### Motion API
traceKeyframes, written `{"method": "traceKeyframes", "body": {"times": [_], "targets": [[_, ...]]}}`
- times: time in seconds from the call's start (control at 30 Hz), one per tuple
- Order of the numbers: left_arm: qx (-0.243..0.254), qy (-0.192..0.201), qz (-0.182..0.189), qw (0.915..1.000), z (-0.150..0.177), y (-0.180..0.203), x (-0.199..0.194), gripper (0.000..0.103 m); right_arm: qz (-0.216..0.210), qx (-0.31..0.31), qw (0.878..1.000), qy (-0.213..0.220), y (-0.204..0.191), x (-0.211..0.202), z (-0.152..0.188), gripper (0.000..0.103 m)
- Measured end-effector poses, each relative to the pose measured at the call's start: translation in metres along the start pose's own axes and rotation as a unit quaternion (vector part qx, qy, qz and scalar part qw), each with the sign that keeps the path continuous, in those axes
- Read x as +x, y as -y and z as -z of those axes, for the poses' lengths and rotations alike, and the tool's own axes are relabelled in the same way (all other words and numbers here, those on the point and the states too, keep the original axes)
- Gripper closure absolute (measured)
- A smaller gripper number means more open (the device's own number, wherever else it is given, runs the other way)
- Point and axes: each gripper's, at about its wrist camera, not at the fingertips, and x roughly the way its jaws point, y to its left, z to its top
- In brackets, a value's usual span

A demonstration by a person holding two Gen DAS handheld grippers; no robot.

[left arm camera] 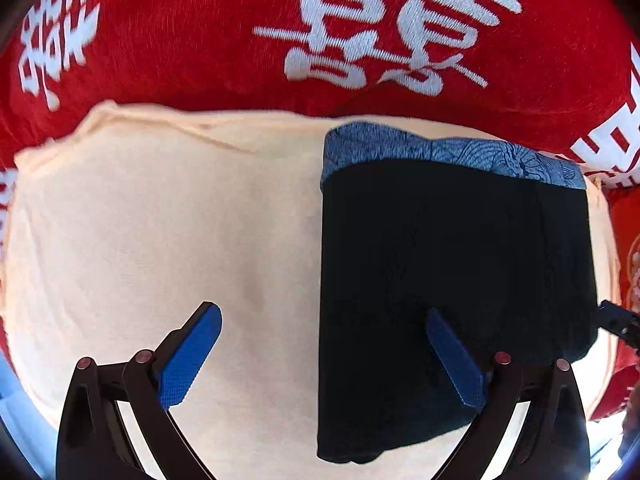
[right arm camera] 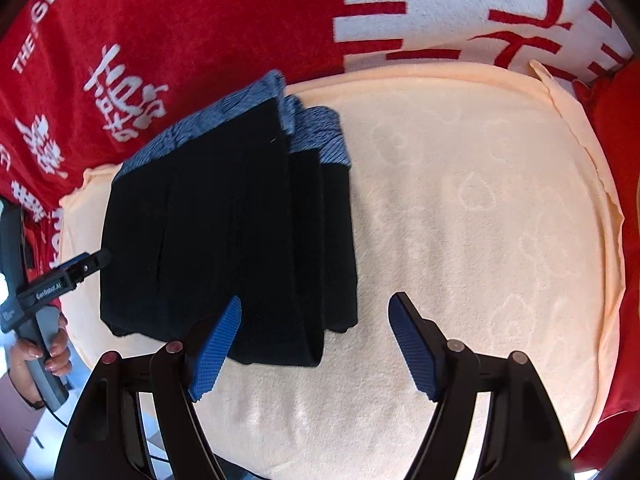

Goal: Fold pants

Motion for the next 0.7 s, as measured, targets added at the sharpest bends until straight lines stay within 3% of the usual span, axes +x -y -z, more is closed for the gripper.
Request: {"method": "traceKeyframes", "body": {"times": [0.17, 0.27, 0.4, 0.5, 0.53, 0.7], "targets": [[-0.016, 0.025, -0.025, 0.9992, -0.011, 0.002, -0.004, 0.001, -0.028, 0.006, 0.998, 0.059, -0.006, -0.014, -0.027, 0.024], [-0.049, 0.016, -0.015, 0.9986, -0.02, -0.005, 0.004, 0.001, -0.046, 0.006, 0.996, 0.074, -0.013, -0.007, -0.058, 0.025], [-0.06, 0.029, -0.025, 0.9975, -0.027, -0.006, 0.003, 0.001, -0.065, 0.002, 0.996, 0.063, -0.018, 0.017, -0.096, 0.059], [-0.055, 0.027, -0.03, 0.9977, -0.03, -0.002, 0.004, 0.001, -0.092, 0.003, 0.994, 0.05, -0.017, 0.023, -0.105, 0.09], [-0.053, 0.025, -0.028, 0.9979, -0.029, -0.001, 0.005, 0.001, -0.093, -0.004, 0.994, 0.049, -0.017, 0.02, -0.103, 0.091], [-0.03, 0.016, -0.017, 0.9993, -0.014, 0.013, 0.014, 0.0, -0.015, -0.054, 0.998, 0.022, -0.018, 0.029, -0.087, 0.094]]}}
